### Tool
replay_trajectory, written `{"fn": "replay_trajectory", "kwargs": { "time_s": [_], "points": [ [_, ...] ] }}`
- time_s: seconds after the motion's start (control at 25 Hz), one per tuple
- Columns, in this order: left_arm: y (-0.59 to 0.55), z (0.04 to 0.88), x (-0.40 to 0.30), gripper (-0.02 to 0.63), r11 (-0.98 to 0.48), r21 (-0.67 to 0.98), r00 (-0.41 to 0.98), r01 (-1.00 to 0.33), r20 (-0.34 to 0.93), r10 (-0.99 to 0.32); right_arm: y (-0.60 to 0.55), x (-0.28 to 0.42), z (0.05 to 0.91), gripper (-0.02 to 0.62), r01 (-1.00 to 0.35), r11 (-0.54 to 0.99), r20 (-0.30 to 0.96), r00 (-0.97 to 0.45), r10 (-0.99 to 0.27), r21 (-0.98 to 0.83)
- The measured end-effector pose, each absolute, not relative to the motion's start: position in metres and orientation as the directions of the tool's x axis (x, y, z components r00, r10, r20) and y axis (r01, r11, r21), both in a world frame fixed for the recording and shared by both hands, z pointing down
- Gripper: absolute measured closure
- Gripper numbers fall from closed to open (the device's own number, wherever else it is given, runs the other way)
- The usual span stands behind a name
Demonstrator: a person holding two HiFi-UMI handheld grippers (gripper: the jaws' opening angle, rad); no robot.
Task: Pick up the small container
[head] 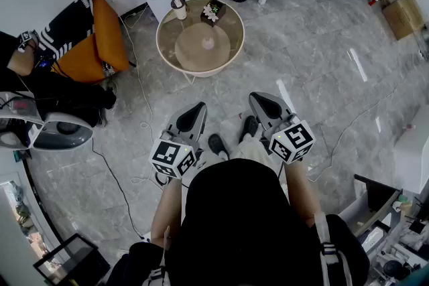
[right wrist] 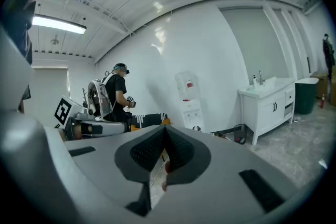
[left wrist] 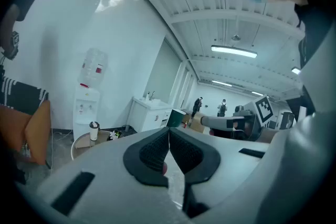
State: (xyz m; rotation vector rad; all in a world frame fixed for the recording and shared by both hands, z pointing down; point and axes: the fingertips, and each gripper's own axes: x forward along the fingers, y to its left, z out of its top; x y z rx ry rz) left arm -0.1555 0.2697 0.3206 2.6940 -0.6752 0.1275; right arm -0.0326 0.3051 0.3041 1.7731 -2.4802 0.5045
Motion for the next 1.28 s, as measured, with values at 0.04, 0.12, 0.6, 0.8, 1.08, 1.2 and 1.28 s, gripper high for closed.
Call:
{"fn": "replay_trajectory", "kwargs": {
  "time_s": [0.04,0.12,0.6,0.8,1.08,1.2,1.28],
  "points": [
    [0.270,0.320,-0.156,0.586,-0.819,0.329,0.883,-0.470,0.168,-0.439,0.306,-0.033,0.304,0.592,-0.930,0.286,0.228,-0.338,-0.913,-0.232],
    [0.271,0.320,-0.158,0.586,-0.817,0.338,0.884,-0.467,0.165,-0.437,0.307,-0.034,0.302,0.592,-0.931,0.284,0.227,-0.335,-0.915,-0.229],
    [0.263,0.322,-0.168,0.586,-0.815,0.319,0.876,-0.483,0.175,-0.450,0.301,-0.034,0.299,0.592,-0.933,0.264,0.205,-0.316,-0.926,-0.245],
    [0.257,0.333,-0.162,0.586,-0.804,0.352,0.878,-0.479,0.194,-0.438,0.298,-0.030,0.306,0.592,-0.938,0.271,0.237,-0.319,-0.917,-0.217],
    [0.224,0.344,-0.127,0.585,-0.793,0.344,0.864,-0.502,0.236,-0.445,0.266,0.006,0.315,0.592,-0.950,0.256,0.269,-0.298,-0.916,-0.181],
    [0.206,0.339,-0.105,0.586,-0.797,0.312,0.854,-0.518,0.252,-0.456,0.244,0.027,0.313,0.592,-0.951,0.271,0.272,-0.303,-0.913,-0.149],
    [0.192,0.334,-0.089,0.584,-0.794,0.293,0.844,-0.533,0.256,-0.472,0.227,0.041,0.311,0.592,-0.943,0.294,0.263,-0.327,-0.908,-0.154]
  ]
}}
